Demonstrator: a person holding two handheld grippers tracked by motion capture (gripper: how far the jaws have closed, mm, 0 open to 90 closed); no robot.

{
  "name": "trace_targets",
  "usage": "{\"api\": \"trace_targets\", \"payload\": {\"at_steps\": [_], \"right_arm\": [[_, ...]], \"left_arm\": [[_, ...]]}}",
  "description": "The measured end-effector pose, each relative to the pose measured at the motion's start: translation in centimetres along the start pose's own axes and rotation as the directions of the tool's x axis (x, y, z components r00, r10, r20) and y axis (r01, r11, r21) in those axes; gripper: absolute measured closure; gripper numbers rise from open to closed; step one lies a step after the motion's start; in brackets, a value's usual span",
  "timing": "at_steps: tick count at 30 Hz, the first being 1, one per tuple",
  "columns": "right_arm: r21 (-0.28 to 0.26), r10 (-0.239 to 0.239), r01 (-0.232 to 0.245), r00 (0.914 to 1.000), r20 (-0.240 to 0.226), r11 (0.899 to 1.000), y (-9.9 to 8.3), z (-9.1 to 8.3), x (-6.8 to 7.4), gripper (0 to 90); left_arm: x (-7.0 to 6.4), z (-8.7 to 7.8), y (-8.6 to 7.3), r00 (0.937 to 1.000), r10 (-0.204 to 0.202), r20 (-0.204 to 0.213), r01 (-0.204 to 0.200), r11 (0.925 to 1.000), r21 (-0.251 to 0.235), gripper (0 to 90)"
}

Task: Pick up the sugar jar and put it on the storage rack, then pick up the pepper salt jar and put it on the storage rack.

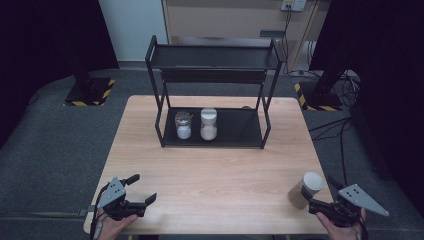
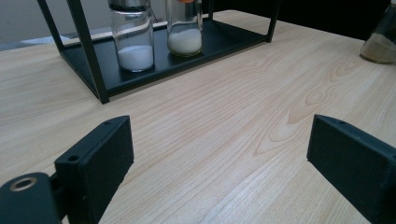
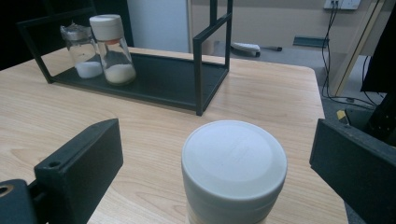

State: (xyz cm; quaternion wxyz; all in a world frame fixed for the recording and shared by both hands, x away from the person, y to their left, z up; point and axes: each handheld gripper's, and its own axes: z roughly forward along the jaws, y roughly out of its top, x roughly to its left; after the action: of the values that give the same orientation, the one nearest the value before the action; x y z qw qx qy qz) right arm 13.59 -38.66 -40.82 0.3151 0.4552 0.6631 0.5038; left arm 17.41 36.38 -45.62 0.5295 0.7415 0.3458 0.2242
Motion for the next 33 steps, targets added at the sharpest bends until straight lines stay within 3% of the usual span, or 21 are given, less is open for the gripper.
{"api": "trace_targets", "payload": {"at_steps": [16, 33], "right_arm": [[-0.007, 0.008, -0.008, 0.9999, -0.008, 1.000, 0.2, -0.3, -0.1, 2.6], [0.028, 0.019, -0.018, 0.9992, -0.036, 0.999, 1.4, -0.1, -0.7, 2.4]], "left_arm": [[0.0, 0.1, 0.0, 1.0000, -0.002, 0.002, 0.002, 1.0000, 0.004, 6.4], [0.0, 0.2, 0.1, 1.0000, 0.000, 0.004, 0.000, 1.0000, 0.008, 6.4]]}}
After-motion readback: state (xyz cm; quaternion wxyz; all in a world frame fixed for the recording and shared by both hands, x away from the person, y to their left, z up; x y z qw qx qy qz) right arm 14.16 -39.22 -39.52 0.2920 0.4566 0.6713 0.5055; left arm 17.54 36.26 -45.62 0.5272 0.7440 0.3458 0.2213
